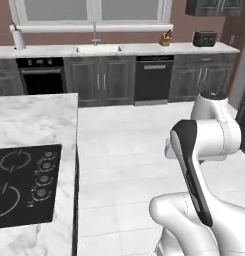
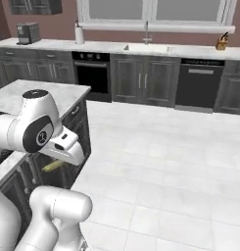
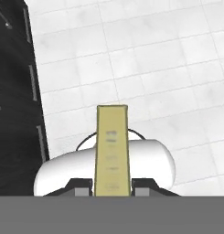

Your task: Retrieve the butter from the fridge and place it on a plate on the dining table. Then retrieve the butter knife by the fridge and place it near the plate.

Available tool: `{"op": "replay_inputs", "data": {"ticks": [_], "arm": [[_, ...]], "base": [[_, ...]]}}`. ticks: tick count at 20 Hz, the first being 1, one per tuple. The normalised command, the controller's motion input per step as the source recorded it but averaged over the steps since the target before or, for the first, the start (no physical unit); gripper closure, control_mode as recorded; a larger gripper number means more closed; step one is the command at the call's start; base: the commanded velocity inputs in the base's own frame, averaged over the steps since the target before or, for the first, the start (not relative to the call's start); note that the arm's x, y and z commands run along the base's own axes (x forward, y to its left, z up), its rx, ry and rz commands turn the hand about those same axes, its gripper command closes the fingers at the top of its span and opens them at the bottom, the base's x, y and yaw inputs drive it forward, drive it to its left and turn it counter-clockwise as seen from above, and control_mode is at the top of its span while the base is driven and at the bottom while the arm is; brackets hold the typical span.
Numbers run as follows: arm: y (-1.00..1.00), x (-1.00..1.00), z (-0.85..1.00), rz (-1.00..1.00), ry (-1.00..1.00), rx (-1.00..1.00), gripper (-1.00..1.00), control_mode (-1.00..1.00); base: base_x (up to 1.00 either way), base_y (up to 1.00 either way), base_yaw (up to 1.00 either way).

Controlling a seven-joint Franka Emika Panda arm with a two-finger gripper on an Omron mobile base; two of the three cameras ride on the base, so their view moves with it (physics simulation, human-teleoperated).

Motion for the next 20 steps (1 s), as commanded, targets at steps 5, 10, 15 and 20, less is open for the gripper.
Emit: {"op": "replay_inputs", "data": {"ticks": [5, 10, 15, 20], "arm": [[0.0, 0.0, 0.0, 0.0, 0.0, 0.0, 1.0, 1.0], [0.0, 0.0, 0.0, 0.0, 0.0, 0.0, 1.0, 1.0], [0.0, 0.0, 0.0, 0.0, 0.0, 0.0, 1.0, 1.0], [0.0, 0.0, 0.0, 0.0, 0.0, 0.0, 1.0, 1.0]], "base": [[0.0, -0.12, 0.76], [0.32, -0.3, 0.13], [0.55, -0.49, -0.18], [0.15, -0.16, 0.02]]}}
